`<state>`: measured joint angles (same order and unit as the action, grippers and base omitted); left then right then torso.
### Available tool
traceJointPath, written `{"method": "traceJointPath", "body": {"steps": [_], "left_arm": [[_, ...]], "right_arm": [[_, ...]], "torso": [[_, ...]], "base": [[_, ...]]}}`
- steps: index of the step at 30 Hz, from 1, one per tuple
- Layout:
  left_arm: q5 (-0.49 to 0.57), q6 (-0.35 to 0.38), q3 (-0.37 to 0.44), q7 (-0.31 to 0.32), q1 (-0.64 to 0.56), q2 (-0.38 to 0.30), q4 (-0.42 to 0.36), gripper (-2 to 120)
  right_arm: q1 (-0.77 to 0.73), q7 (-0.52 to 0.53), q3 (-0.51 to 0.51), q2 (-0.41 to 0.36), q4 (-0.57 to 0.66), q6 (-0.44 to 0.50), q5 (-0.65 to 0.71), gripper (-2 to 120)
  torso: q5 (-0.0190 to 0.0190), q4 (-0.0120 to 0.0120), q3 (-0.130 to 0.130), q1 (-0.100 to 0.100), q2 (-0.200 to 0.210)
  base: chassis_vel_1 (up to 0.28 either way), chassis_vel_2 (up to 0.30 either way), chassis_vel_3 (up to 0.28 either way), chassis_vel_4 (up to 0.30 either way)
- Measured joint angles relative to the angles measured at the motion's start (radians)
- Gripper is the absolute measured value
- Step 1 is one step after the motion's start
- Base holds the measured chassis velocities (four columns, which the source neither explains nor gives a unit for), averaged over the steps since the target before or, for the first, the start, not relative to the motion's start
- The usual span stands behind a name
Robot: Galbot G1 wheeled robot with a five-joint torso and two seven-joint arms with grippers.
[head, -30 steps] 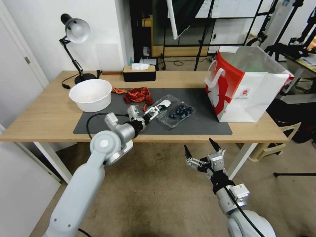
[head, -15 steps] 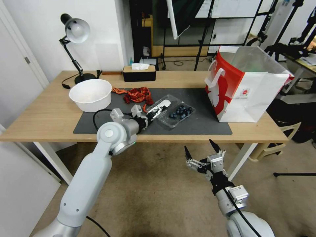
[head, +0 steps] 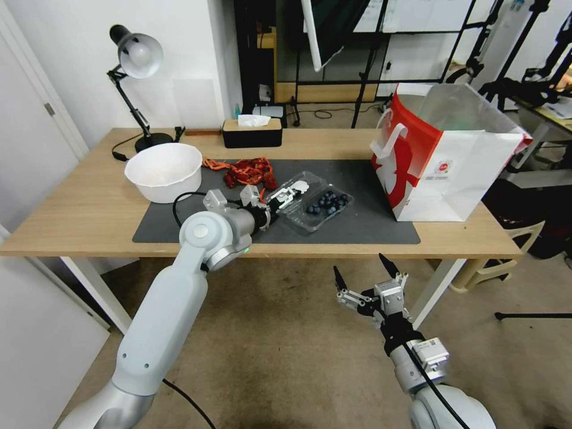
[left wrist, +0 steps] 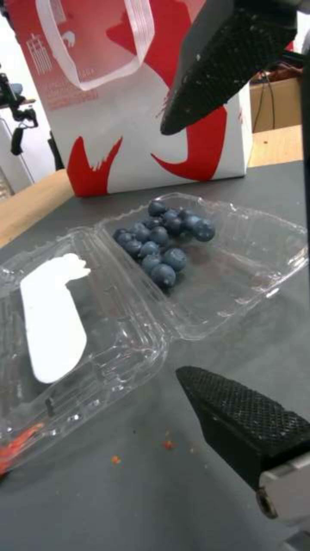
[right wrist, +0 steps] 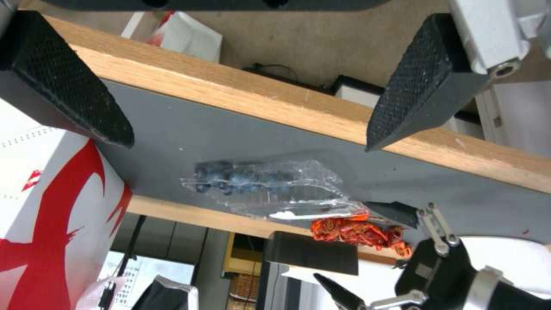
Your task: Close the takeout container lid, then place the container into the takeout bag.
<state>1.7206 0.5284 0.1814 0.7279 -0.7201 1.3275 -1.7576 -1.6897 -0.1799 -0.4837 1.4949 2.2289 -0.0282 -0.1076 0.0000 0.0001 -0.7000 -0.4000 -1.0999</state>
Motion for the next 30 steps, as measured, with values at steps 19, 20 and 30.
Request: {"method": "traceJointPath", "body": {"steps": [19,20,30], "left_arm": [[-0.015,-0.010,-0.037,-0.004,0.052,0.056,0.091,100],[-0.015,-0.010,-0.037,-0.004,0.052,0.056,0.091,100],[-0.017,-0.024,-0.033,-0.034,0.060,0.079,0.114,100]], "right_arm": [[-0.008,0.000,-0.003,0.007,-0.018,0.017,-0.019,100],[-0.008,0.000,-0.003,0.007,-0.018,0.017,-0.019,100],[-0.002,0.003,-0.003,0.008,-0.034,0.019,-0.021,100]], "torso": [[0.0000,-0.0001,0.000,0.000,0.000],[0.0000,-0.0001,0.000,0.000,0.000],[0.0000,-0.0001,0.000,0.000,0.000]], "base": [[0.000,0.000,0.000,0.000],[0.000,0.000,0.000,0.000],[0.000,0.000,0.000,0.000]]}}
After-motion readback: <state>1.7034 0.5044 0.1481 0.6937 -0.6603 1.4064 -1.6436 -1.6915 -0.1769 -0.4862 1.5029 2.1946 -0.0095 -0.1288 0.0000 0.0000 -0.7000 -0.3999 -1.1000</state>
